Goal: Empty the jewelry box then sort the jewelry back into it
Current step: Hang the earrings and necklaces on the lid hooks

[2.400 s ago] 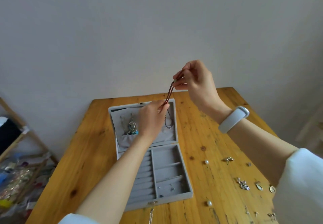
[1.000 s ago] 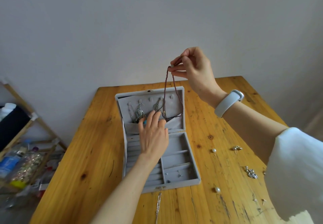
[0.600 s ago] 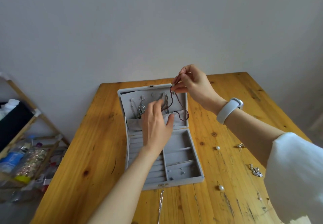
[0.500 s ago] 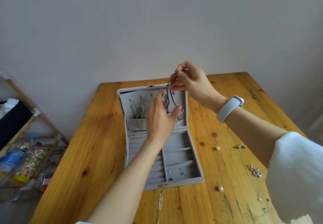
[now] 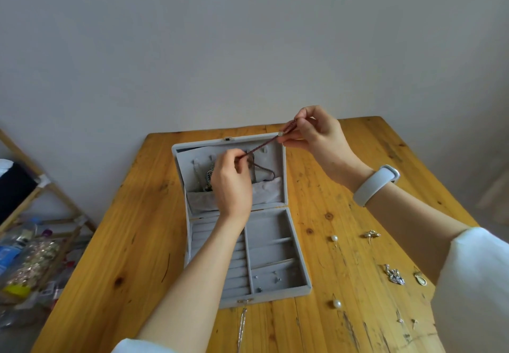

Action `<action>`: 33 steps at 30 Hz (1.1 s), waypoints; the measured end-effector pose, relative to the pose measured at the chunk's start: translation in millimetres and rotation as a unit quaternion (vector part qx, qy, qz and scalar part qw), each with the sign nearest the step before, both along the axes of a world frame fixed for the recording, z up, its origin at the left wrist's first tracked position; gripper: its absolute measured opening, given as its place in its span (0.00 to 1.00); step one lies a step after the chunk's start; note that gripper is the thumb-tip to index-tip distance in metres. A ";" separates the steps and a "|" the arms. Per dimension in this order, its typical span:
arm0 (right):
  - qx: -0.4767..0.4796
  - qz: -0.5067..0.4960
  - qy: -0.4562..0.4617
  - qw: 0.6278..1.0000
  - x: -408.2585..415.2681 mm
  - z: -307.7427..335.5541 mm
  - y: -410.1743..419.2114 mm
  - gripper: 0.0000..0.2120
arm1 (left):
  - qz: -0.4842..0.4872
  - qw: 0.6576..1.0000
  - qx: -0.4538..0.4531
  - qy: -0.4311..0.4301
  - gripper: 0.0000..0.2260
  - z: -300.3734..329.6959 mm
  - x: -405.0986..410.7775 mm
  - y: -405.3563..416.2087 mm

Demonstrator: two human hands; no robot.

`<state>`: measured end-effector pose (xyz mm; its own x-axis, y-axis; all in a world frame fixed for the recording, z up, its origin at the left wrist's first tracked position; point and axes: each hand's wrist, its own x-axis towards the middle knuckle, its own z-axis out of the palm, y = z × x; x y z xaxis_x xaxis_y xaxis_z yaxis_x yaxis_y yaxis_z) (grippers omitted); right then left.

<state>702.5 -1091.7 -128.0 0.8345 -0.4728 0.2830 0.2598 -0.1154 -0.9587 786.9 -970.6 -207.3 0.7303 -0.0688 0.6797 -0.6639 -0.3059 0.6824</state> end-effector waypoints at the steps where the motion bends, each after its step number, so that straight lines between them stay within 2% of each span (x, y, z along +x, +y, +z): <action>1: 0.003 -0.002 0.000 1.000 -2.3 -0.3 -1.0 0.10 | 0.010 1.000 -0.002 -0.016 0.05 0.4 -1.2 -1.0; 12: 0.008 0.001 0.025 1.000 -10.0 -15.1 -1.8 0.08 | 0.029 0.993 0.073 -0.088 0.09 -16.9 -2.3 7.0; 17: 0.020 -0.028 0.030 0.999 -14.5 -23.4 -6.5 0.09 | -0.012 0.971 0.177 -0.160 0.12 -34.8 -0.3 4.0; 21: 0.011 -0.054 0.033 0.998 -19.1 -24.7 -12.7 0.09 | -0.036 0.967 0.214 -0.131 0.14 -33.6 -2.8 -4.7; 27: -0.015 -0.071 0.029 0.997 -20.7 -23.7 -15.2 0.09 | -0.037 0.971 0.228 -0.056 0.10 -27.4 -8.7 -13.5; 30: -0.033 -0.063 0.037 0.997 -18.7 -25.8 -11.6 0.09 | -0.001 0.954 0.291 -0.064 0.09 -30.9 -11.3 -12.0; 33: -0.041 -0.063 0.043 0.996 -13.0 -29.1 -8.2 0.09 | 0.029 0.941 0.327 -0.075 0.04 -33.3 -12.1 -10.2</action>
<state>689.5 -1100.0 -157.2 0.7930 -0.5533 0.2549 0.1557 -0.2205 -0.9629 774.8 -980.7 -240.7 0.6447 -0.4717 0.6016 -0.7070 -0.6672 0.2345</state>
